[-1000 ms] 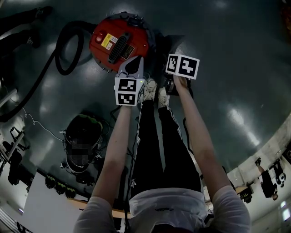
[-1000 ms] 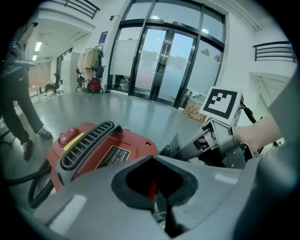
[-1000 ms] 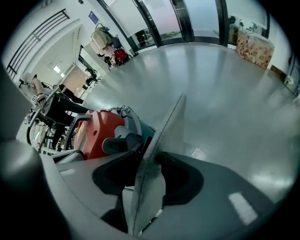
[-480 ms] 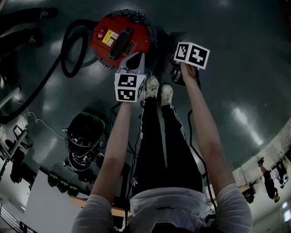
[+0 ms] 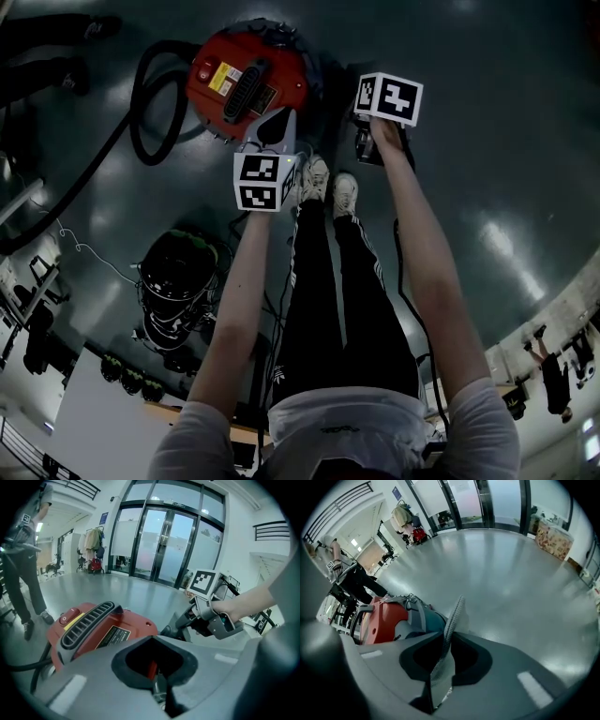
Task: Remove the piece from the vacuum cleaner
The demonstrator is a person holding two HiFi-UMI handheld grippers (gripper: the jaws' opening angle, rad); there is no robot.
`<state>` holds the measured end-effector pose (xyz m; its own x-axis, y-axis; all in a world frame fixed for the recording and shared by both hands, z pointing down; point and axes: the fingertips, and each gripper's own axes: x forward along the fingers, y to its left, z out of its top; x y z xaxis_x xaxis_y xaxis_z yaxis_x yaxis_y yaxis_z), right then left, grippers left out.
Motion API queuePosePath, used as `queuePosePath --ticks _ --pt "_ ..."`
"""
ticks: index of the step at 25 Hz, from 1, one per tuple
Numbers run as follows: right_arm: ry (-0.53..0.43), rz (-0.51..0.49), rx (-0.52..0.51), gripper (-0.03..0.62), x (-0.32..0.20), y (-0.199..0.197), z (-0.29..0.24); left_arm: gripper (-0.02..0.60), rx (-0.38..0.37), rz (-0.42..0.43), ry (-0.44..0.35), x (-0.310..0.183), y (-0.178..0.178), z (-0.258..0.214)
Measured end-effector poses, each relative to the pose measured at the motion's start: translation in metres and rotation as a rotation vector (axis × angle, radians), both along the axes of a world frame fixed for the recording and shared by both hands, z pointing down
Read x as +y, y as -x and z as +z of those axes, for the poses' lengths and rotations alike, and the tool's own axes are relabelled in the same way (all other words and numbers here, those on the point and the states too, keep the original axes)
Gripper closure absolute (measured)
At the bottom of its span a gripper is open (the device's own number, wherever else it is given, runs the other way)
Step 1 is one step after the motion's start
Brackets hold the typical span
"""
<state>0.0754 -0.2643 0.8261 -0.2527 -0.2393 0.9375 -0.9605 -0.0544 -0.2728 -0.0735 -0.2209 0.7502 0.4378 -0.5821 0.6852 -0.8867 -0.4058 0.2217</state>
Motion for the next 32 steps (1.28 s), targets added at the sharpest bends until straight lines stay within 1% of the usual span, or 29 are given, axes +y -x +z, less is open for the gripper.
queuePosePath --ticks 2,4,5,9,14,18,20,23,26,29,32 --pt "-0.013 -0.034 0.033 0.543 0.004 -0.004 0.0 0.58 -0.04 0.014 -0.015 0.0 0.0 0.001" --pt "-0.027 -0.074 0.07 0.548 0.009 -0.01 0.0 0.58 -0.107 0.043 -0.034 0.0 0.0 0.002" --pt "-0.03 -0.087 0.076 0.548 0.011 -0.012 -0.001 0.58 -0.123 0.045 -0.035 0.001 0.0 0.002" --pt "-0.032 -0.083 0.059 0.549 0.018 -0.019 -0.003 0.58 -0.108 0.009 -0.014 0.001 -0.002 -0.001" --pt "-0.054 -0.072 0.043 0.549 0.024 -0.024 -0.003 0.58 -0.108 0.014 0.006 0.001 -0.004 0.001" --pt "-0.059 -0.073 0.03 0.548 0.031 -0.027 -0.002 0.58 -0.171 0.049 -0.004 0.001 -0.002 0.002" --pt "-0.061 -0.074 0.041 0.549 0.033 -0.031 -0.004 0.58 -0.184 0.052 -0.005 0.0 -0.002 0.002" --pt "-0.061 -0.101 0.118 0.551 0.043 -0.054 0.0 0.58 -0.176 0.046 -0.004 -0.002 -0.003 0.002" --pt "-0.074 -0.058 0.113 0.553 0.059 -0.079 -0.003 0.58 -0.159 0.033 -0.011 0.0 -0.002 0.001" --pt "-0.104 -0.096 0.107 0.553 0.064 -0.083 -0.01 0.58 -0.155 0.0 -0.012 0.0 -0.001 -0.001" --pt "-0.126 -0.133 0.085 0.551 0.069 -0.076 -0.018 0.58 -0.152 -0.009 0.016 0.0 -0.003 0.002"
